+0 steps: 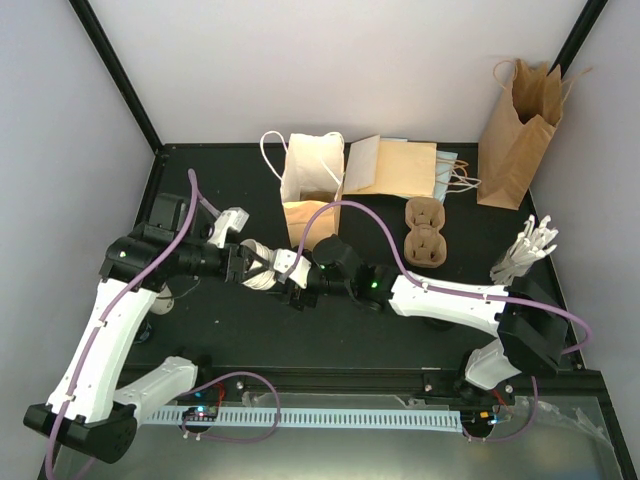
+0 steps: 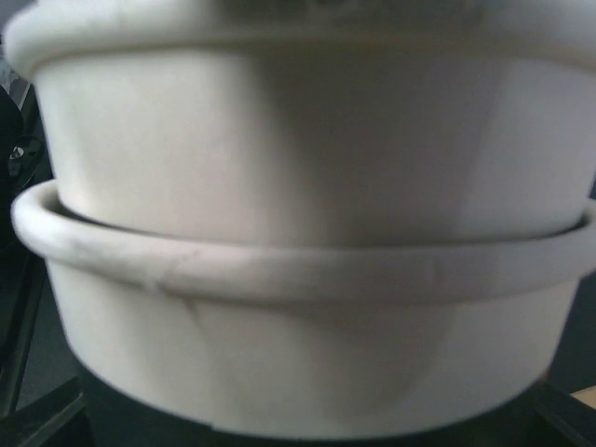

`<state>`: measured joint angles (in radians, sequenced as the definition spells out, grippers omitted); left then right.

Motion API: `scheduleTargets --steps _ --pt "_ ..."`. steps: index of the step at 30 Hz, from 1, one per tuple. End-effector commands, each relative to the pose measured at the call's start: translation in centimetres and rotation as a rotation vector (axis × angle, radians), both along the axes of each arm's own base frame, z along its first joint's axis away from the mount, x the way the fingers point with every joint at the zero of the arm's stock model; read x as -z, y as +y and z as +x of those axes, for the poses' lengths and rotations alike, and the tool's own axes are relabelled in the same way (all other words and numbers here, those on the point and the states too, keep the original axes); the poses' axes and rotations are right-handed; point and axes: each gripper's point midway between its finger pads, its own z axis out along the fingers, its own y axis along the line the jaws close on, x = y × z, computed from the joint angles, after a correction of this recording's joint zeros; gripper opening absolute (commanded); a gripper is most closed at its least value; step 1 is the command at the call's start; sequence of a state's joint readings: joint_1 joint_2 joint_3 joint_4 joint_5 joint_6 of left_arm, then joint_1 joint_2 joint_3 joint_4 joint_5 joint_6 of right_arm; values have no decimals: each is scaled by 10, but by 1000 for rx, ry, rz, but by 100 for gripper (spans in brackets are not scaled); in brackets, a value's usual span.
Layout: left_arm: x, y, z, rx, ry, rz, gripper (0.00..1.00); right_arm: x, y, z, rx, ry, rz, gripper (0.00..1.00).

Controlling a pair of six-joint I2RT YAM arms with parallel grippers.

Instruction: Pack the takeout coffee

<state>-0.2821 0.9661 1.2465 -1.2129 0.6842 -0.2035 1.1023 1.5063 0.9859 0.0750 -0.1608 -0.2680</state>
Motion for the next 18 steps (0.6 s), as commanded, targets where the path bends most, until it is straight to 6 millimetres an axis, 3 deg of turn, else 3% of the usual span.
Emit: scheduleTargets --steps 1,9,18 --pt "-2 -3 -1 9 -29 -22 45 -19 3 -4 -26 -27 47 78" --pt "5 -3 -1 17 -5 -9 36 -21 6 -3 -26 -17 49 79" --pt "10 0 -12 79 -22 22 52 -30 11 -12 -81 18 60 79"
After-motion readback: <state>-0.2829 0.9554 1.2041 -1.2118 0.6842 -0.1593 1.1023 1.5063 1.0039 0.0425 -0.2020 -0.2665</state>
